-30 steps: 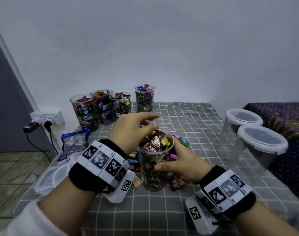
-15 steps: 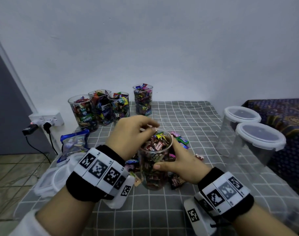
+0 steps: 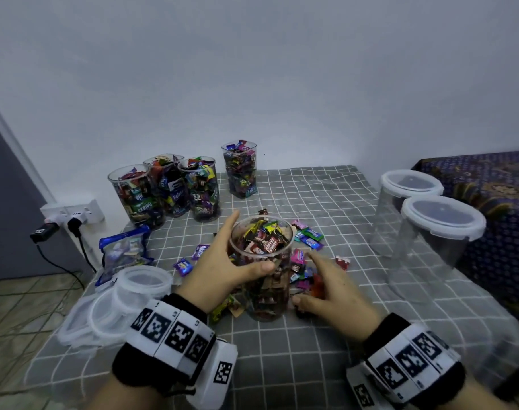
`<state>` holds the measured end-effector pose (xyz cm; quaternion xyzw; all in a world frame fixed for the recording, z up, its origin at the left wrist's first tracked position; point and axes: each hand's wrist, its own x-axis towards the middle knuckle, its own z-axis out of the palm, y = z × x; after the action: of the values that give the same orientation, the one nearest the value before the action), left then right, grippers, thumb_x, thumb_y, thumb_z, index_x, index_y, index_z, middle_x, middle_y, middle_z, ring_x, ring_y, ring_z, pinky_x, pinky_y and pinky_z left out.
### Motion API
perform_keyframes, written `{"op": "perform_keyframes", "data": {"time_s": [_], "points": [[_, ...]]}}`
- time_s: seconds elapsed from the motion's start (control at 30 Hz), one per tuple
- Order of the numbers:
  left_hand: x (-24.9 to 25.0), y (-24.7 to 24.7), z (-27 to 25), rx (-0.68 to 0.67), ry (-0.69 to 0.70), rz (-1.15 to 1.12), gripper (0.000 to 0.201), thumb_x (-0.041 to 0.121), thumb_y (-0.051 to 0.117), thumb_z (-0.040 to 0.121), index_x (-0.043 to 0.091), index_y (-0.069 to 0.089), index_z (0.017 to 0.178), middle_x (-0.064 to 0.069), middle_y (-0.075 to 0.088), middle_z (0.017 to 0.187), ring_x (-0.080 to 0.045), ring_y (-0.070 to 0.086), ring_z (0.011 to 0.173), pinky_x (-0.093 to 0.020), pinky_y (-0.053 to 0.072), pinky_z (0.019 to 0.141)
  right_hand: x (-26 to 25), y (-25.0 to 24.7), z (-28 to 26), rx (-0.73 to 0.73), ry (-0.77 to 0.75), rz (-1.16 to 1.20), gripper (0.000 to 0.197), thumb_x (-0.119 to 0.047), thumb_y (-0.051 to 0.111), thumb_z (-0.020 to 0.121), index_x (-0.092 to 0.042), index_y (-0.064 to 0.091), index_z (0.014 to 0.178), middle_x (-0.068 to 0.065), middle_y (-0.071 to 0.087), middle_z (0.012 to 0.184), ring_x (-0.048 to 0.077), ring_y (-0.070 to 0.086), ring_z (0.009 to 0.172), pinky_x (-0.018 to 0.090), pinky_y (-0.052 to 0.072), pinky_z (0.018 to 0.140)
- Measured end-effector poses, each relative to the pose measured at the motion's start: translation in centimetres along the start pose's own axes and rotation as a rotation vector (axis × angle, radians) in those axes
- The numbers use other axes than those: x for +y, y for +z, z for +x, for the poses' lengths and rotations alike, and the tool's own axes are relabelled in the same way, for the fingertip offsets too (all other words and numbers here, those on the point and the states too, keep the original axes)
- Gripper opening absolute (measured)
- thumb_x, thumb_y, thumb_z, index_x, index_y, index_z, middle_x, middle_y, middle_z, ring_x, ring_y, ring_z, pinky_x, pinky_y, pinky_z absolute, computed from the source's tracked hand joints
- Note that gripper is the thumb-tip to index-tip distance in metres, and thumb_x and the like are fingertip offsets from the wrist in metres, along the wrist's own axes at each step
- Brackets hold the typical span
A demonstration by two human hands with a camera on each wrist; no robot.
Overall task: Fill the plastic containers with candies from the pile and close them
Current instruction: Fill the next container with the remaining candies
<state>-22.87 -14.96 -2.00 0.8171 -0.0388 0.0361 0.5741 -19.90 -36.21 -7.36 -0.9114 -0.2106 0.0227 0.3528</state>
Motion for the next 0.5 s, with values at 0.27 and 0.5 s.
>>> {"op": "perform_keyframes", "data": {"time_s": [0.27,0.5], "points": [[-0.5,0.6,0.4,0.065,0.033,-0.058,0.093,0.073,0.080,0.025,0.044,0.050,0.108,0.021,0.060,0.115,-0.003,0.056,0.111,-0.039,0.042,0.103,4.6,-1.8,-2.1,-0.105,0.255,-0.394,0.121,-0.087,0.010,0.053,-0.015,0.005,0.151,0.006,0.002,0.159,0.018,0.004,0.146,0.029,0.004,0.117],[-0.2,0.8,0.5,0.112,0.059,-0.063,0.097,0.056,0.084,0.031,0.029,0.054,0.120,0.013,0.064,0.113,-0.007,0.060,0.108,-0.038,0.046,0.099,4.8,-1.3,-1.8,-0.131,0.293,-0.536,0.151,-0.086,-0.037,0.026,-0.014,0.006,0.151,0.005,0.002,0.159,0.018,0.003,0.146,0.036,0.001,0.118]]}}
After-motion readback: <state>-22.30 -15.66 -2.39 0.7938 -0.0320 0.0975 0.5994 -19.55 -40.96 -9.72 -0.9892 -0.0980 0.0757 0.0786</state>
